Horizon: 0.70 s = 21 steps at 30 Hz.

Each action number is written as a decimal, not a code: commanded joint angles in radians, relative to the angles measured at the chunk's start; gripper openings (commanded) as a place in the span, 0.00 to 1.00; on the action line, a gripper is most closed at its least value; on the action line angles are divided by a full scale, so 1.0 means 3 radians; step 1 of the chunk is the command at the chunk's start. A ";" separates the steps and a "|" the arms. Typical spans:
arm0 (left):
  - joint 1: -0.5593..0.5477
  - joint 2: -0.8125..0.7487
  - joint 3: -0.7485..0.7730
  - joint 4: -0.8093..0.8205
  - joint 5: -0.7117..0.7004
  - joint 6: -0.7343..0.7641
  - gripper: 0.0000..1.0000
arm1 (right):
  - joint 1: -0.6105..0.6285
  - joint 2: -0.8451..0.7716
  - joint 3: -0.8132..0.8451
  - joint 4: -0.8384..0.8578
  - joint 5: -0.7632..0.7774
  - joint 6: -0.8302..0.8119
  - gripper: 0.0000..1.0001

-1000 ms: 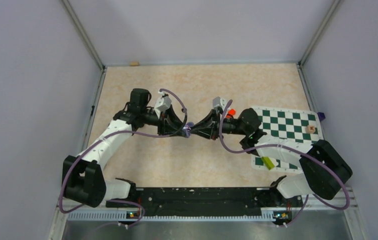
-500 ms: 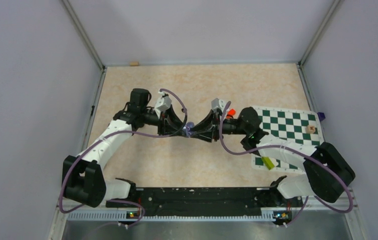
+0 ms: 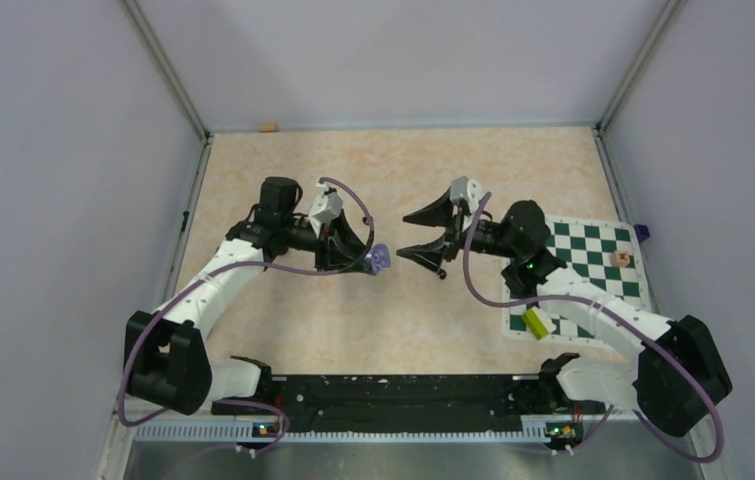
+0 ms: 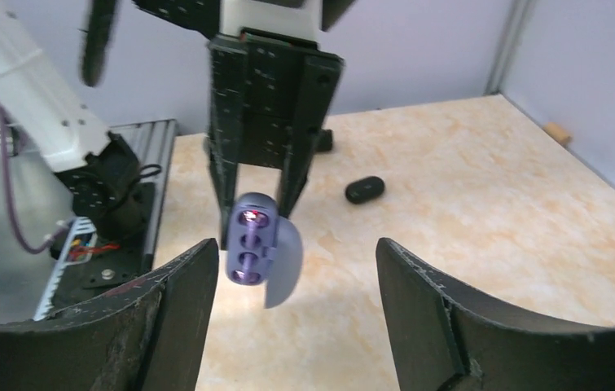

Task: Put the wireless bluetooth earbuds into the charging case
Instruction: Close the charging case with the earbuds inside.

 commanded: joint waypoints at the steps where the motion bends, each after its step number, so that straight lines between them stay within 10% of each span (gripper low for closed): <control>1: -0.0015 -0.0091 -0.0020 0.0101 0.0090 0.0014 0.00 | -0.0036 -0.0032 0.0121 -0.0295 0.0573 -0.0360 0.72; 10: -0.0015 -0.0084 -0.0021 0.0101 0.0094 0.0019 0.00 | -0.0036 0.0089 -0.0013 -0.0203 0.1160 -0.0580 0.99; 21: -0.0015 -0.0106 -0.0023 0.0101 0.0091 0.0019 0.00 | -0.0022 0.0275 0.0009 -0.0284 0.1233 -0.0532 0.99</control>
